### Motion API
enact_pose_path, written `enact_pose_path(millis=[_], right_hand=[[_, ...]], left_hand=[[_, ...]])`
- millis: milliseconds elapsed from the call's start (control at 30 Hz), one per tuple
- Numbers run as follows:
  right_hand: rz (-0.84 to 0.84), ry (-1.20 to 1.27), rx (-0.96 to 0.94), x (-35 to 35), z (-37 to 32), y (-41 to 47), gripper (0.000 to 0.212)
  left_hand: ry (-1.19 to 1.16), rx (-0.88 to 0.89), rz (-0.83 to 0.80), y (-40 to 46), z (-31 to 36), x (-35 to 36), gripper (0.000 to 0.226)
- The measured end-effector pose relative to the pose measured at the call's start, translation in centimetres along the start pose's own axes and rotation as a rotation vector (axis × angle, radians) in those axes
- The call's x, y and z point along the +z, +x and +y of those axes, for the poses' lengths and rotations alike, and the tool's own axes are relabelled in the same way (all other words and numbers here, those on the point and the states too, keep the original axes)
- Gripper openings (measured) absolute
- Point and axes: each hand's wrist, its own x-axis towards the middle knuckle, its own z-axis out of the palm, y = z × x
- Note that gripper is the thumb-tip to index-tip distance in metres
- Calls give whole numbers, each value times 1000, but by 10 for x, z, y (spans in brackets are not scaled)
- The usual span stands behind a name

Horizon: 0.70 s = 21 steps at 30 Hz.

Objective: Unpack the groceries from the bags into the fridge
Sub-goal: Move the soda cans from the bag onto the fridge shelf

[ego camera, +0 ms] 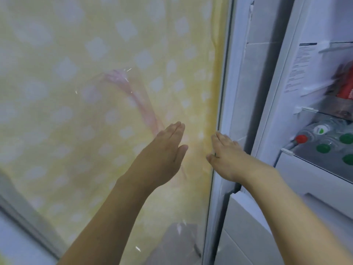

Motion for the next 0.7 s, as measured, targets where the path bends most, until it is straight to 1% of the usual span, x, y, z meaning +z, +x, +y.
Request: enact_pose_path(millis=[267,400,467,633,700], right_hand=[[-1,-37,-156,6,-53,-1,66],[22,-58,-229,8,-83,-4,65],[32,-64,-263,10,-101,-7,65],[36,-73,-295,20,-140,-22,66],[26,-77,-309,24,-156,-29,65]], left_hand=[[106,-101,5,-53,-25,-29,56],[154,-125,-16,-82,-42,-41,67],[173,-148,-13,-98,-50,-48,68],[201,-232,-11,-140,-65,-73,58],[219,-259,-25,-157,-70,-83,59]])
